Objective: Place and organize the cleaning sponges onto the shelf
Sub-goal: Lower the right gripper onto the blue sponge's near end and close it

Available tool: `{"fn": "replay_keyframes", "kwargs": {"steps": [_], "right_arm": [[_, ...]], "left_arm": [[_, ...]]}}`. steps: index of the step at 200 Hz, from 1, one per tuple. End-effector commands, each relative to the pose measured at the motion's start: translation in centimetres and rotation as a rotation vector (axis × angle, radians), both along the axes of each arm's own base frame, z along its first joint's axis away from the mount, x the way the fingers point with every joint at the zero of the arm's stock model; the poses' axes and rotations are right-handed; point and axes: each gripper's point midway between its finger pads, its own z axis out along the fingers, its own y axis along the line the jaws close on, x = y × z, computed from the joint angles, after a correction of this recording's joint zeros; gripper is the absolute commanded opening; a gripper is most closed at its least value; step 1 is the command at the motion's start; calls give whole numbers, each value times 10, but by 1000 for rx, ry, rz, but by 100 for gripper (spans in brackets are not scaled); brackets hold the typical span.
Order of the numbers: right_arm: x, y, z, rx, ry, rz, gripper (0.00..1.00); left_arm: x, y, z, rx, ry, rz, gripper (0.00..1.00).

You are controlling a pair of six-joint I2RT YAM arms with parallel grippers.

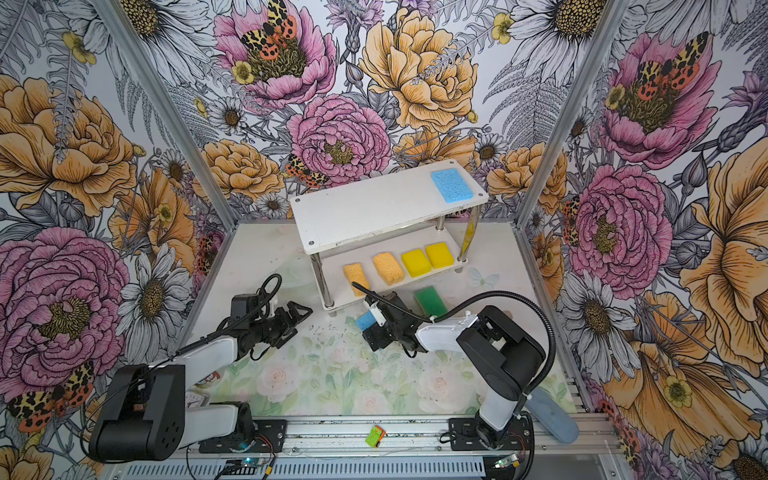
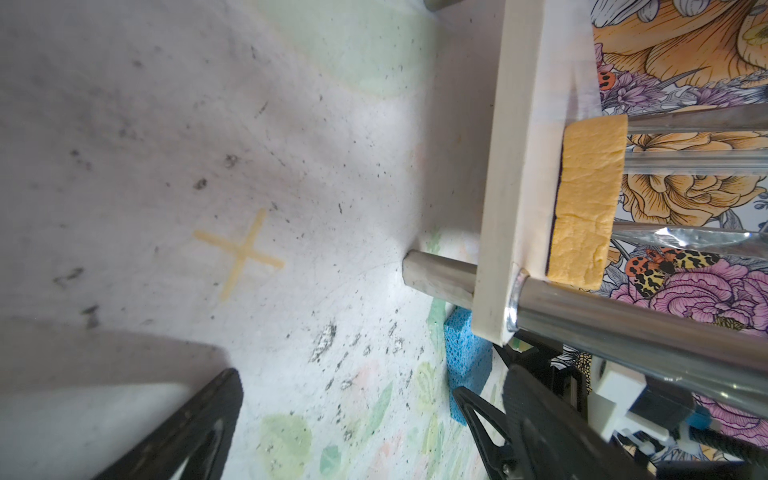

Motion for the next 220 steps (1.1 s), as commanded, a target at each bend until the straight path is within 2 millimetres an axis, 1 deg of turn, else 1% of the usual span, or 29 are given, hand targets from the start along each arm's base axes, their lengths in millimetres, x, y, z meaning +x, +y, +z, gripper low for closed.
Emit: {"fn": "replay_keyframes", "kwargs": {"steps": [1,6,8,12,37,114,150,175,181,195,220], "right_arm": [[-27,-26,-48,-159,130,-10,91],[-26,-26,-49,-166,126,-15,91],[-31,-22,-49,-171,125,4,91],[-33,-20,-50,-177,123,10,90],[-35,-21,-53,-199,122,7,89],[-53,-42,-52,-212,151,-35,87],[-61,-44,-51,-206,174,-41,86],[-64,-46,-51,-215,170,-46,86],[-64,-46,-52,-218,170,-48,84],[-64,-45,-52,-224,172,-46,77],[-63,-44,-51,-252,168,-39,74]], "left_arm": [[10,2,6,14,-32,14,99],[10,2,6,13,-32,14,99],[10,2,6,13,-32,14,99],[10,1,6,14,-32,13,99],[10,1,7,12,-35,12,99],[9,1,6,10,-35,12,99],[9,0,8,10,-40,10,99],[10,0,7,10,-37,11,99],[9,0,7,10,-36,9,99],[10,-1,7,9,-36,7,99],[9,-1,6,10,-34,6,99]]}}
